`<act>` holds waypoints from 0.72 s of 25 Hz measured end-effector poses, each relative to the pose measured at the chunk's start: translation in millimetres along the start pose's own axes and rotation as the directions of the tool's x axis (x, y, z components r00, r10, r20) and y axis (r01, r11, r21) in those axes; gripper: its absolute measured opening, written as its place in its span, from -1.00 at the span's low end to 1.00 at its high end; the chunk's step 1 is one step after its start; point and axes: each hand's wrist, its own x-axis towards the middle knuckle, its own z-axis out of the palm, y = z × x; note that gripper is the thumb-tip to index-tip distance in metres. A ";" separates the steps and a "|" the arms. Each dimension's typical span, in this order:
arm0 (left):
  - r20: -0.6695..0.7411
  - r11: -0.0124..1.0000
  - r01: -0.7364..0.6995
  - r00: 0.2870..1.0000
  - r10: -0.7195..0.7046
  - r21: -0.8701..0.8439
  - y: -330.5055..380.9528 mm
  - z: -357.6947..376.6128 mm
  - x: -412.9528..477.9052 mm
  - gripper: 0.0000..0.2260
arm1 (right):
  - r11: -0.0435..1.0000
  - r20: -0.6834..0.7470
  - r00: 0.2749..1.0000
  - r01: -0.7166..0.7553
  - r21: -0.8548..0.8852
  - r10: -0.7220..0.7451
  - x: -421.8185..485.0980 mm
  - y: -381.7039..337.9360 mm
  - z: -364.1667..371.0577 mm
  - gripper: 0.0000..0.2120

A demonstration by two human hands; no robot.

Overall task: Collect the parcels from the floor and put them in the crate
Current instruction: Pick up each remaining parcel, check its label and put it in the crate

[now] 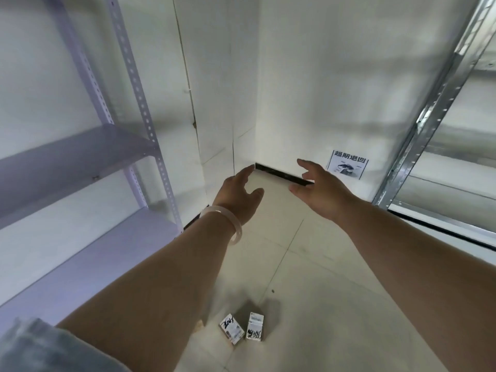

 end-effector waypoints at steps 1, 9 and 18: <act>0.005 1.000 0.026 1.000 -0.026 0.004 -5.1 6.0 6.6 -0.48 | 1.000 0.017 1.000 0.000 0.008 0.000 11.5 5.9 2.1 -0.39; 0.011 0.983 0.161 0.987 -0.163 0.083 -69.8 39.0 91.6 -0.48 | 1.000 0.121 0.993 -0.004 0.001 0.004 106.3 44.5 63.5 -0.38; 0.059 0.960 0.265 0.961 -0.270 0.085 -199.1 103.2 160.3 -0.49 | 0.989 0.195 0.970 -0.137 -0.049 0.144 189.2 118.0 167.0 -0.43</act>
